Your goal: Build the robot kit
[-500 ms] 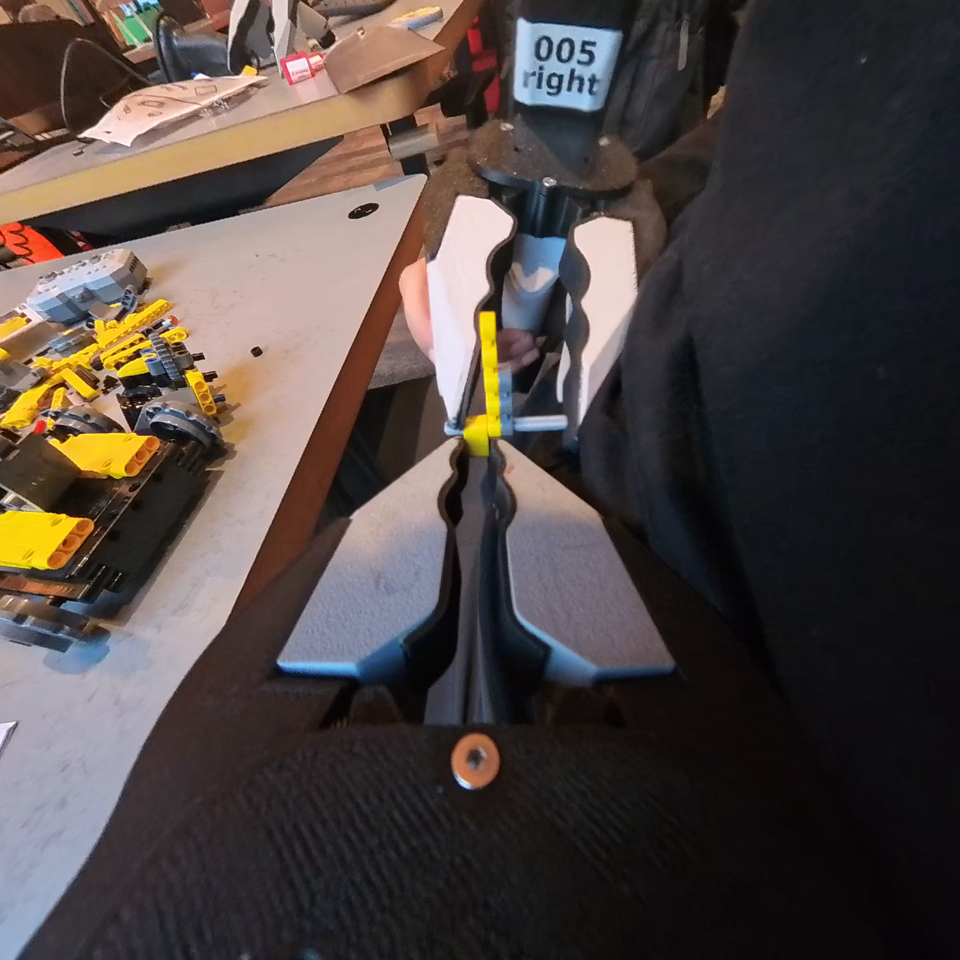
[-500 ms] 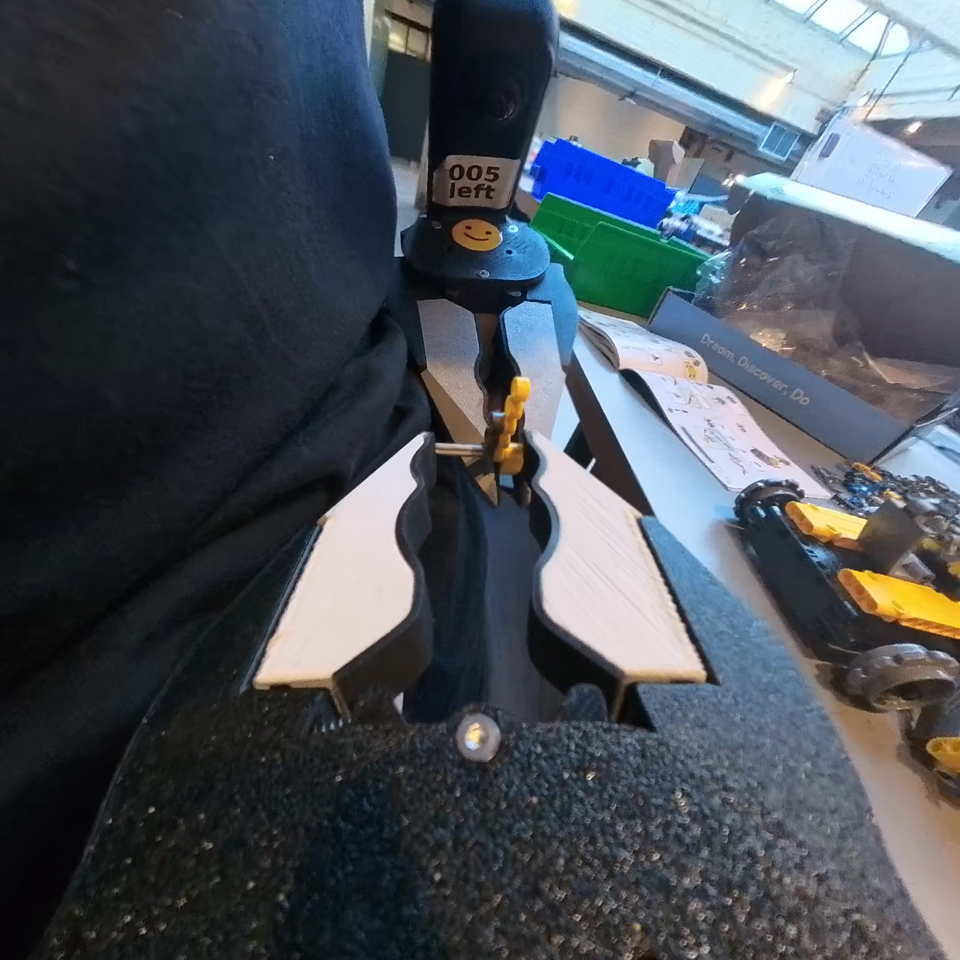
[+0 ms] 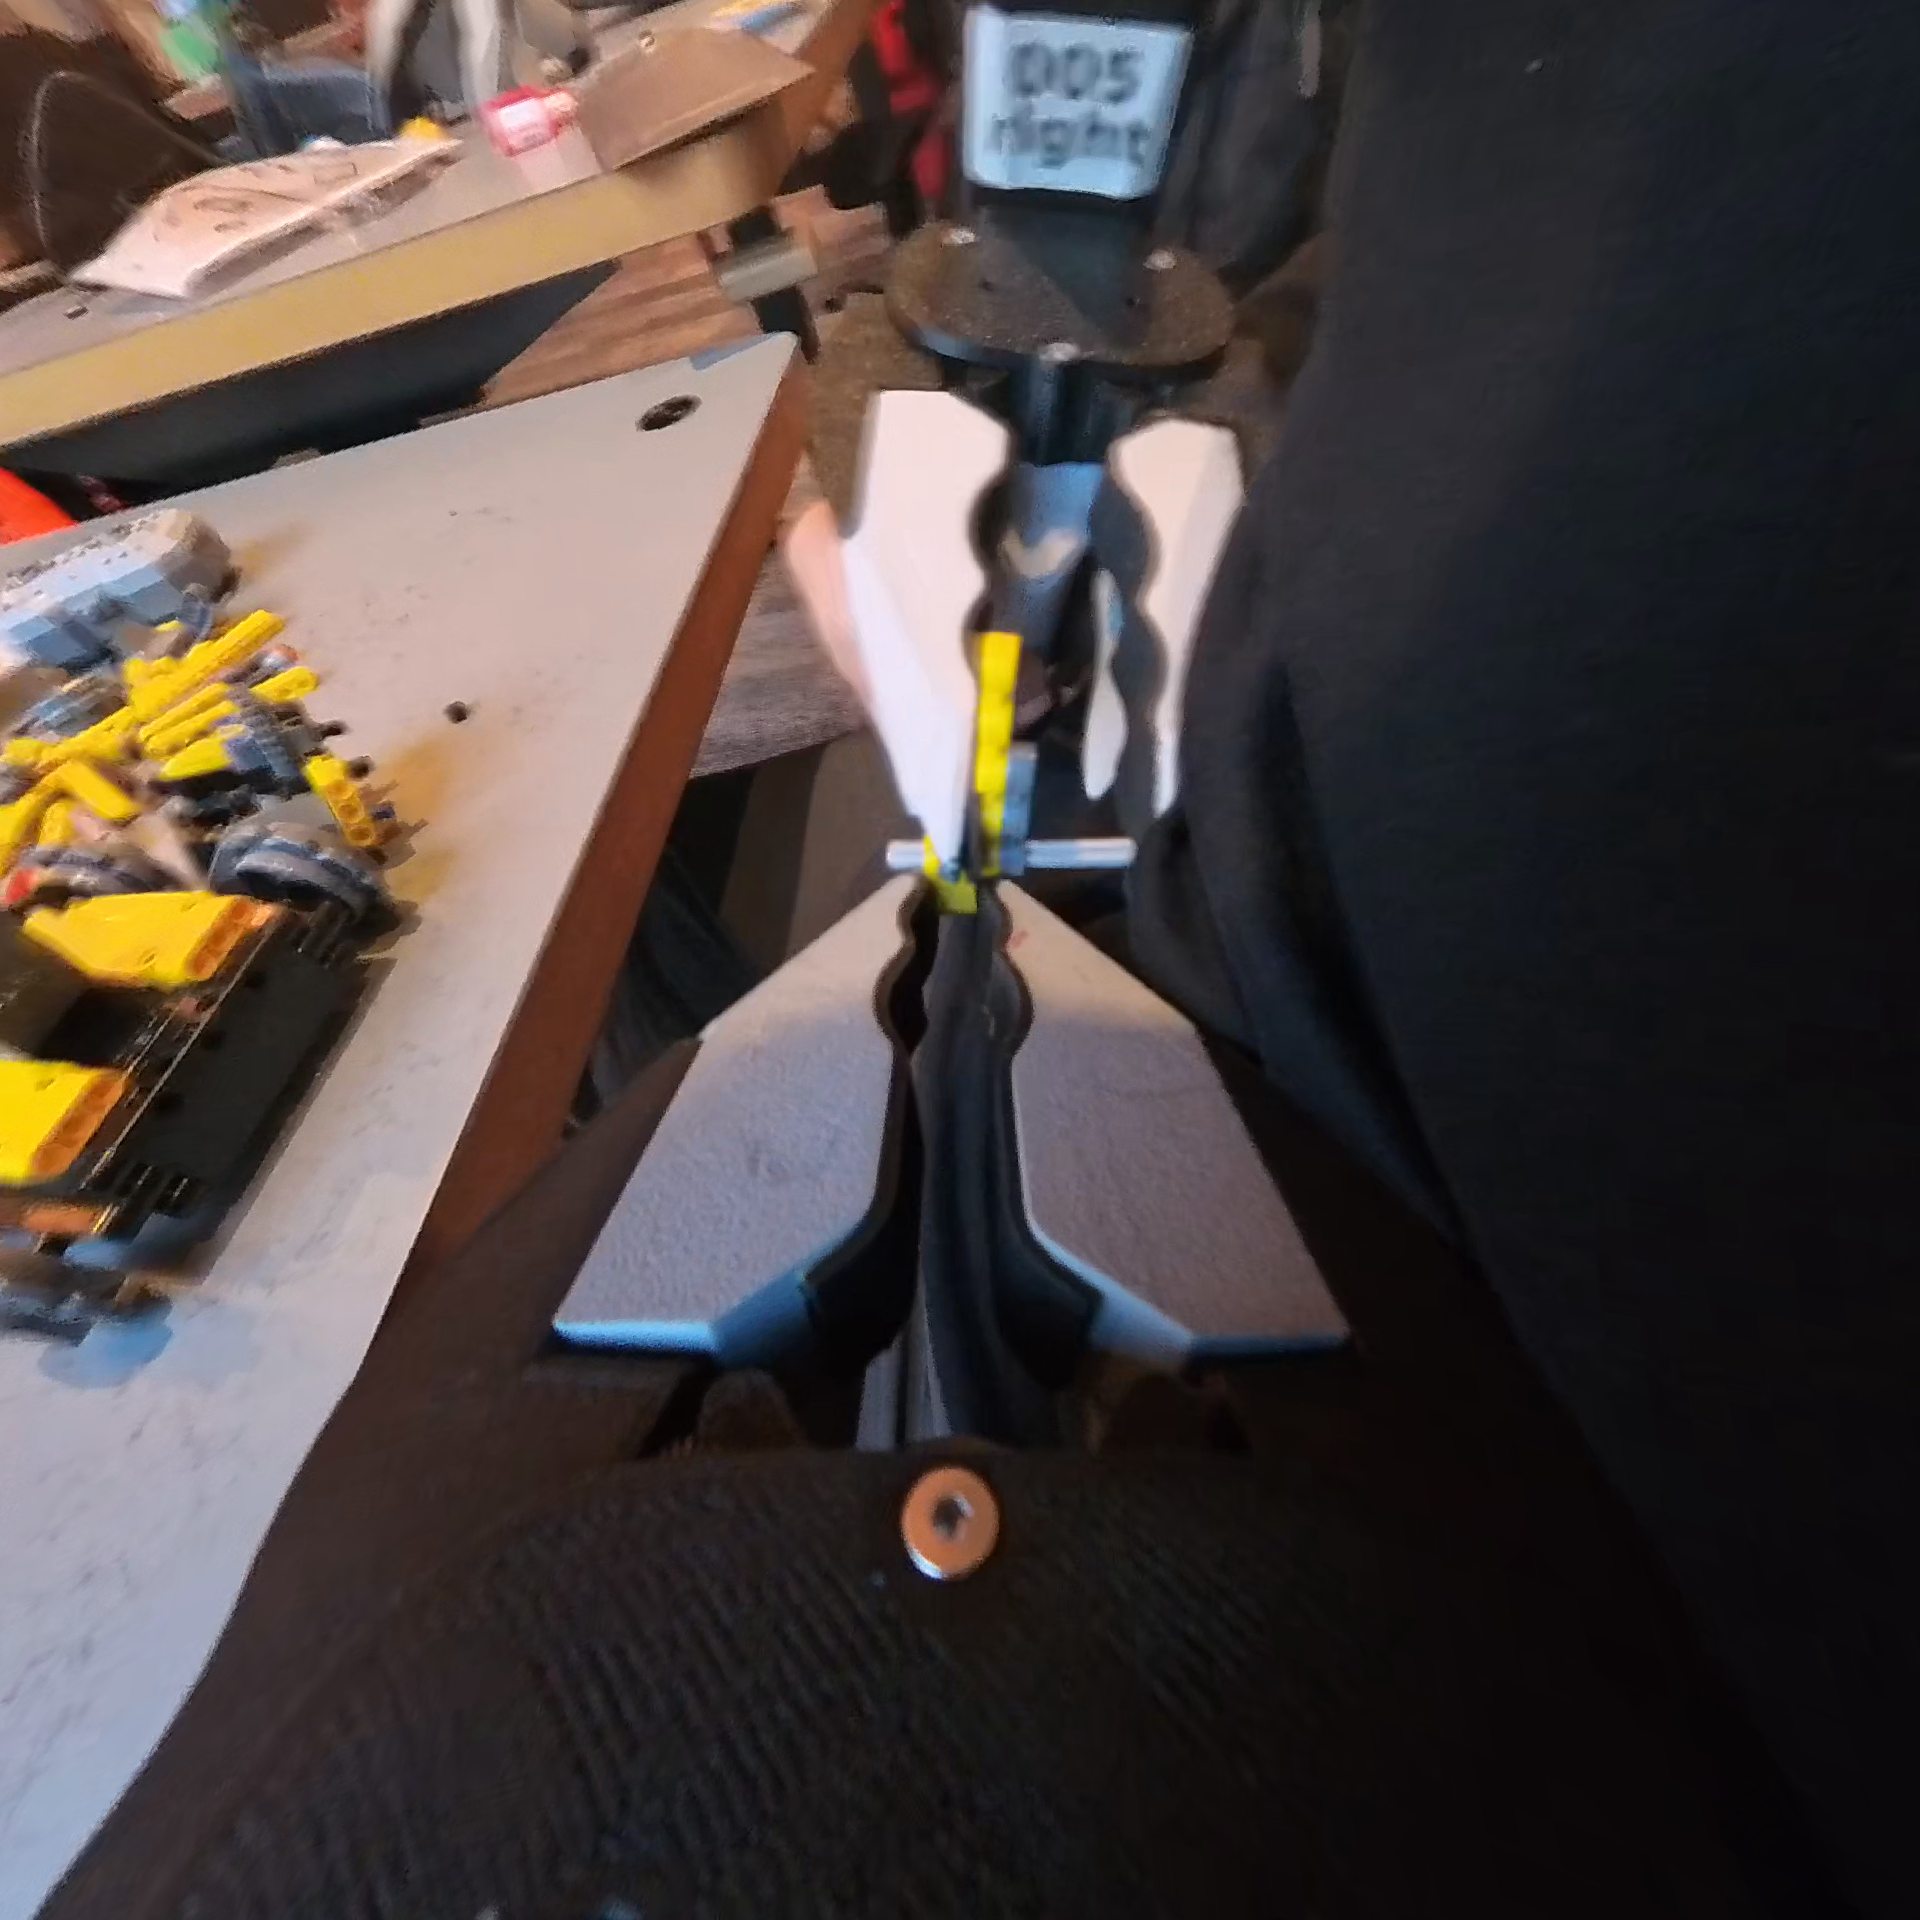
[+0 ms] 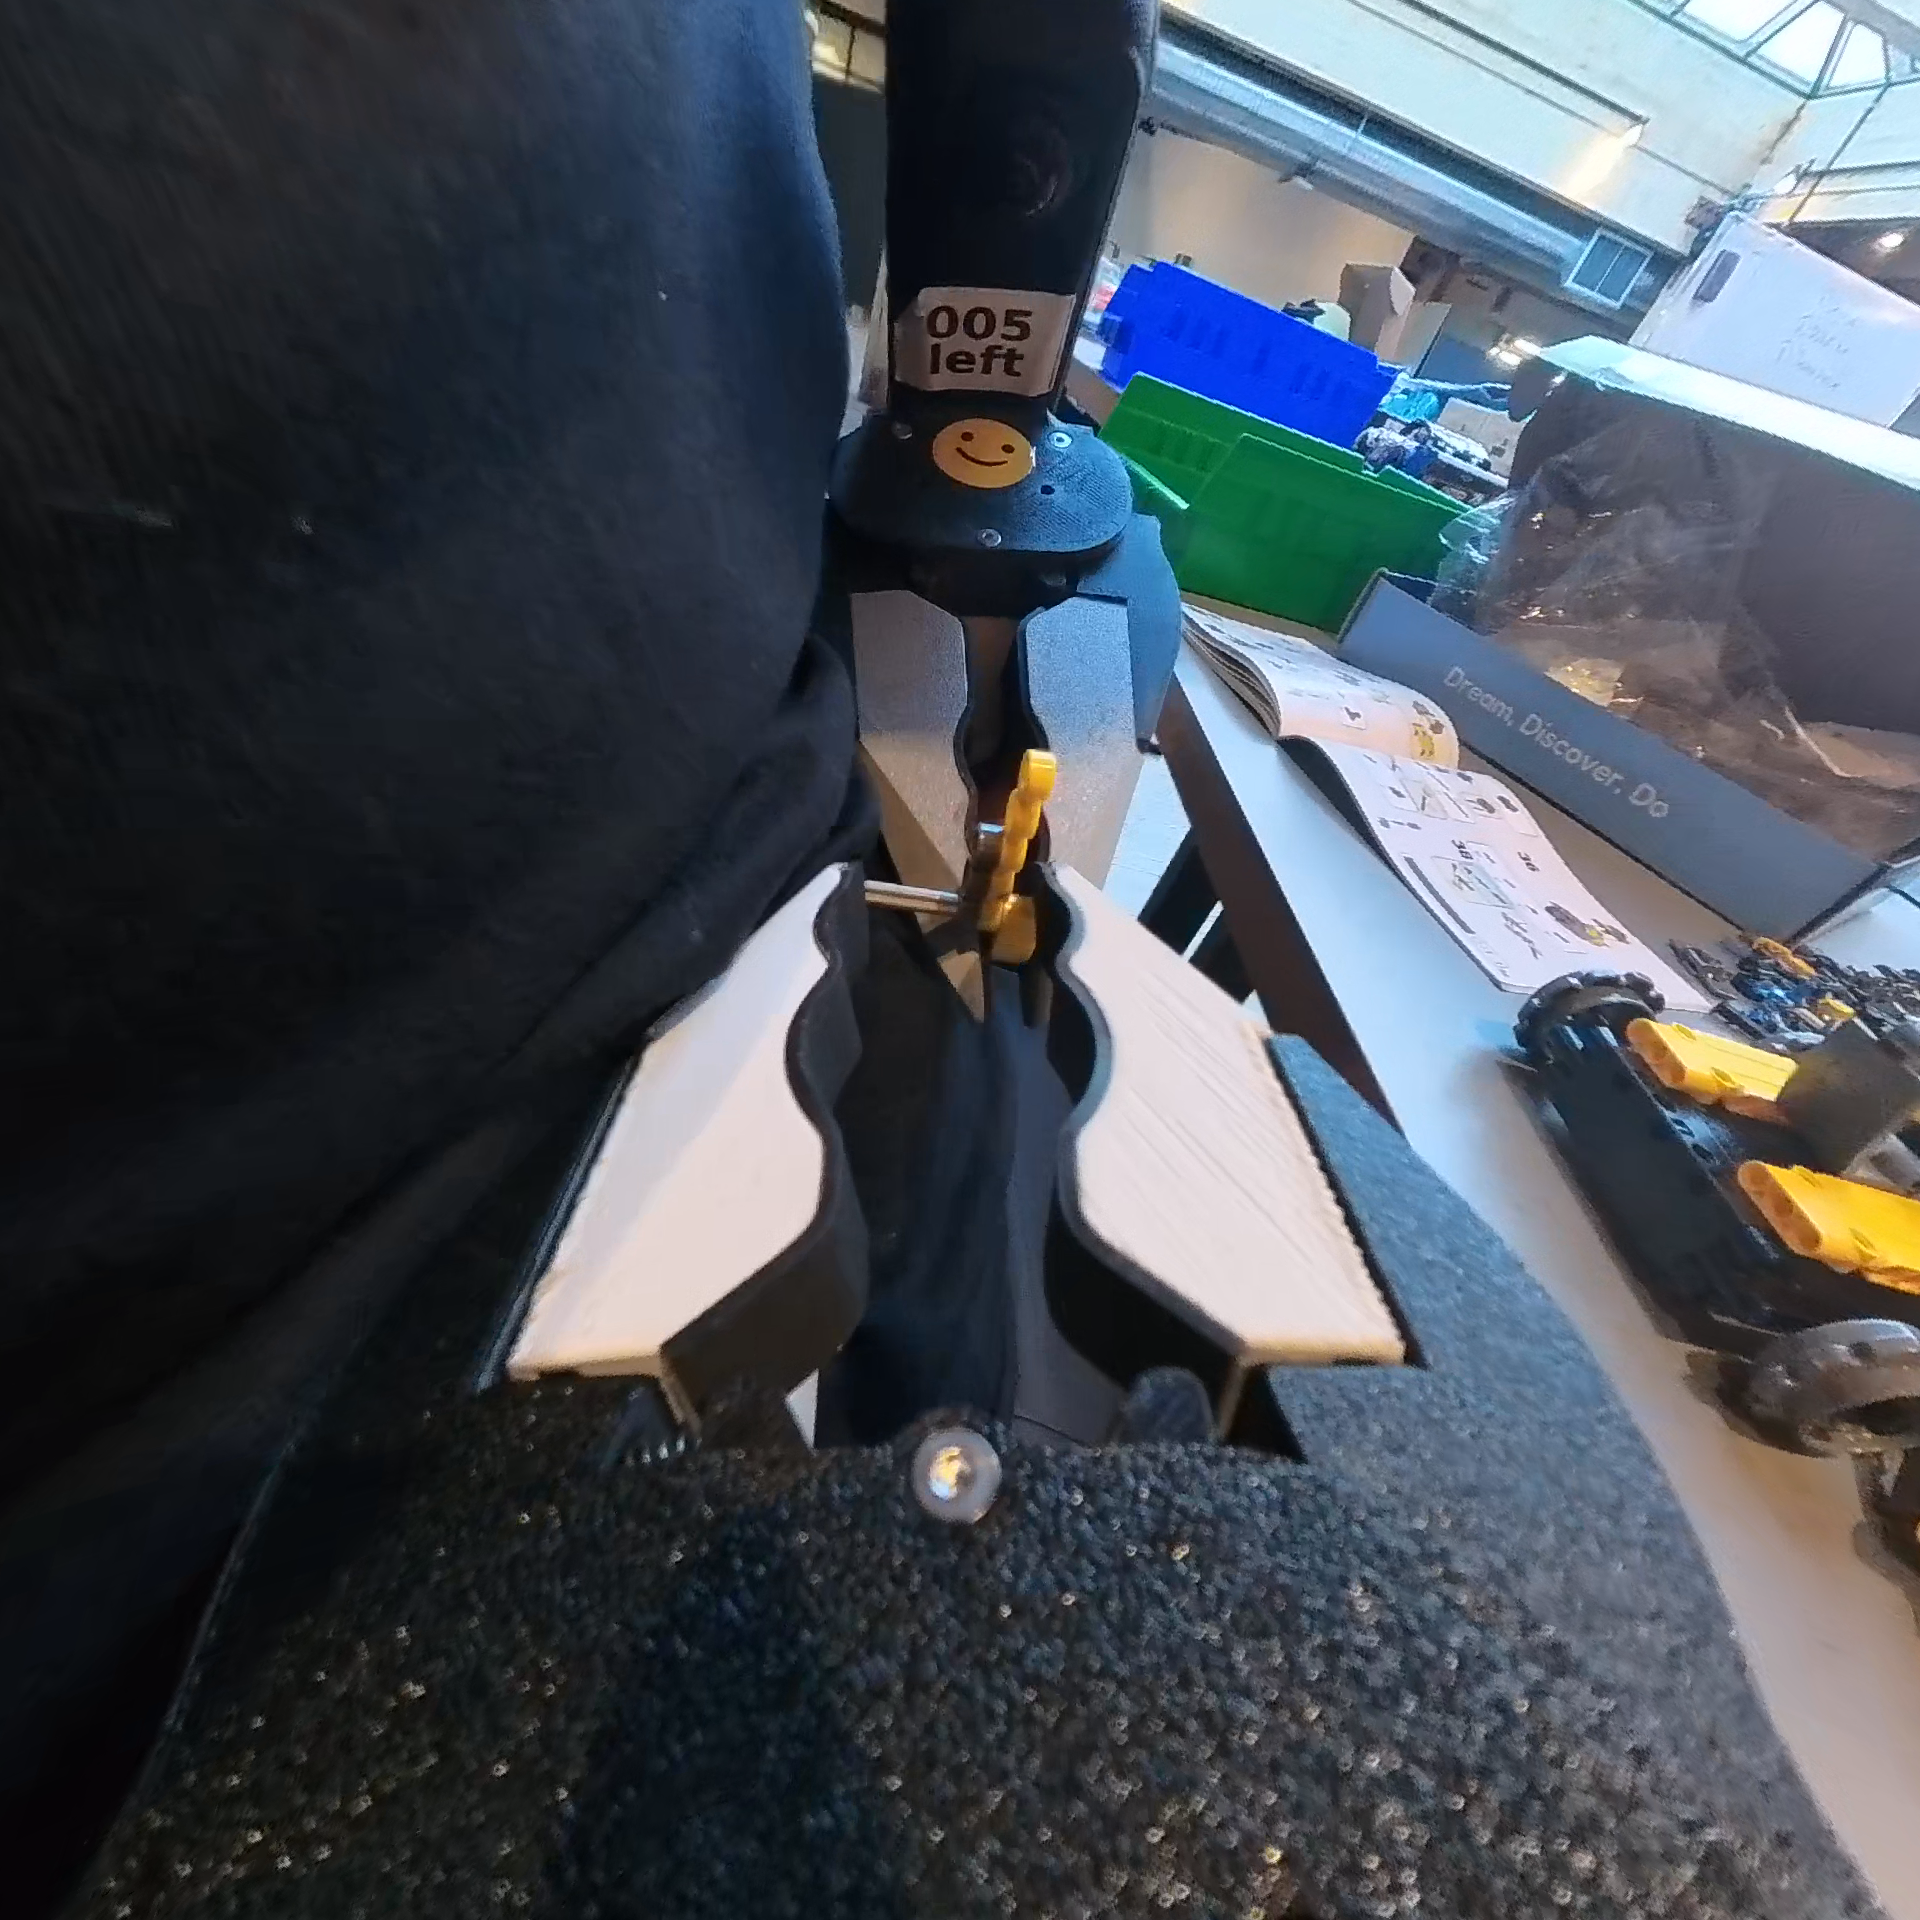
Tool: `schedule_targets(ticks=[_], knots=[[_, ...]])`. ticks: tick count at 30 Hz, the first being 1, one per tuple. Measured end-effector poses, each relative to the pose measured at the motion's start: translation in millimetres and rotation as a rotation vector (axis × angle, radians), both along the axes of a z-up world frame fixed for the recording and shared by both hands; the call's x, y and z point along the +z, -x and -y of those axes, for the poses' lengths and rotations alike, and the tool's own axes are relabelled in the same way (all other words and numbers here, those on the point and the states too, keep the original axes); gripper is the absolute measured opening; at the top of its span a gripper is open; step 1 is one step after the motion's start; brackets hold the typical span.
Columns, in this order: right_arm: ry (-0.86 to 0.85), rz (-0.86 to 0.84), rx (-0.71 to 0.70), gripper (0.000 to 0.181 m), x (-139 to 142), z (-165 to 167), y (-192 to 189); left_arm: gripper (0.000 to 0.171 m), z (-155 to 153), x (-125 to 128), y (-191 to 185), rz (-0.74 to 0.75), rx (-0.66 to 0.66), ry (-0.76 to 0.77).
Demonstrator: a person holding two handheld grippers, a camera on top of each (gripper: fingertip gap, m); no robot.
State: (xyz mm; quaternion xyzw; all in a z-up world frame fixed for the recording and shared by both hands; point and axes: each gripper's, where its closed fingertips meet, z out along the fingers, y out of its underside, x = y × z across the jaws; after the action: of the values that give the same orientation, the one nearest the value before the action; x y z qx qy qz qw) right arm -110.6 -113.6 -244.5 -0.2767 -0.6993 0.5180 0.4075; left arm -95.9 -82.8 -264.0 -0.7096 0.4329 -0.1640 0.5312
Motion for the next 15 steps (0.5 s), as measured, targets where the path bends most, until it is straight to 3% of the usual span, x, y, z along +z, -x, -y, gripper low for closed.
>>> schedule_targets(ticks=[6,10,15], knots=[[0.071,0.010,0.011,0.027,3,0,1,0.005,-3,3,2,0.025,0.011,-0.014],[0.032,-0.049,-0.033,0.029,8,-7,3,0.005,-9,6,3,0.058,0.031,-0.020],[0.053,-0.065,-0.013,0.030,12,-8,3,0.005,-12,11,3,0.015,0.031,-0.098]])
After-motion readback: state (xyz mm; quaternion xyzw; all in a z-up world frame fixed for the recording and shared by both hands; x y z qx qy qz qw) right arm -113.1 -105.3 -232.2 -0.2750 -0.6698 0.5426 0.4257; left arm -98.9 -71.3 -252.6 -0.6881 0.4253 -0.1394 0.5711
